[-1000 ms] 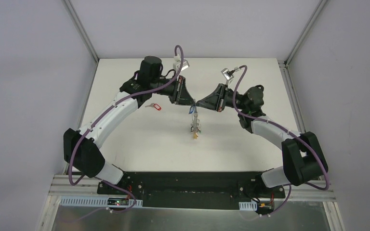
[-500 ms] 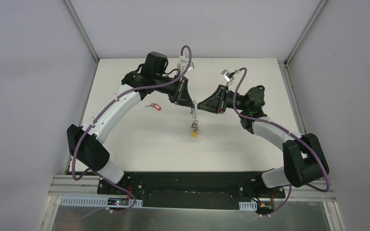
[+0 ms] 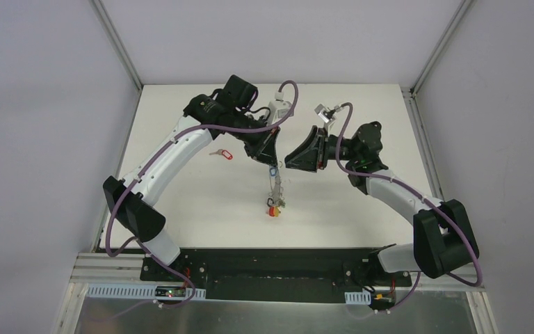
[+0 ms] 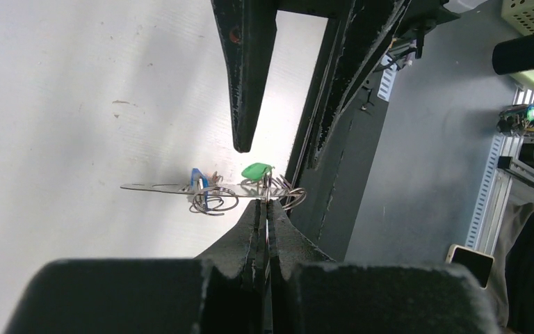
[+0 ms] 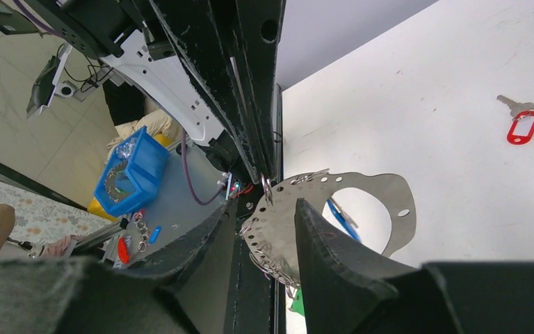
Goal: Put the keys on the keyring
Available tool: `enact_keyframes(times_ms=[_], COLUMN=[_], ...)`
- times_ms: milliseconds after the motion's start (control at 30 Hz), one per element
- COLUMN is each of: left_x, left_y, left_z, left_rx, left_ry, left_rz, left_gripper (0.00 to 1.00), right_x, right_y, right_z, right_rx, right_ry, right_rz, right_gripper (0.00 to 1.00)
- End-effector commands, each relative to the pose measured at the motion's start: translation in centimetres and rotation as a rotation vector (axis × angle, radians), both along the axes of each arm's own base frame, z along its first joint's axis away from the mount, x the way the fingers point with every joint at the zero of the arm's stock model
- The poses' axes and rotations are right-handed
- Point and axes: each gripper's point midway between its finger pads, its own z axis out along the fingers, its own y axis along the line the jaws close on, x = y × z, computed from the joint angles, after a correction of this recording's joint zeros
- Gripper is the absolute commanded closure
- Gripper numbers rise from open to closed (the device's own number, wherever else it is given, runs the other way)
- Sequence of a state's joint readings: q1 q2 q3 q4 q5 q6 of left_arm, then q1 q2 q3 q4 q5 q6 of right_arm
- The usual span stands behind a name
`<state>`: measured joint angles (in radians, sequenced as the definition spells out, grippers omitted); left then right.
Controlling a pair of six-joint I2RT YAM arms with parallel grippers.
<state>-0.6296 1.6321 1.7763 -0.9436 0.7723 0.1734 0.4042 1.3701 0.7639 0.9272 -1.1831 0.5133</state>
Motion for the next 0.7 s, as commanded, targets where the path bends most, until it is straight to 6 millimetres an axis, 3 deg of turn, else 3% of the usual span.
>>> enact_keyframes(times_ms=[0,333,533,667], left_x=[-0.2,-0.7,-1.0,-1.2], left_y=[0.0,-0.5,-0.7,-0.7], left_z=[1.5,1.7,1.5,1.4], left_rx=[-0.021,-0.081,-0.09,-0.096], left_ry=[-0.061,-0.08,-0.049,-0.042], left_rz=[-0.033,-0.071,-0.077,-0.081], left_gripper=[1.0,1.0,1.0,1.0], right_x=[-1.4,-1.8,-1.7,-1.6], right_y=[-0.1,0.8,1.2,1.5], right_z=[2.0,1.5,1.4,1.1], right_rx=[0.022,0.016,0.012,0.003], right_ry=[-0.134,-0.126,-0.122,-0.116], right_rz=[0.043,0.065,0.069,0.072], right_gripper=[0.61,0.62,0.71,0.72])
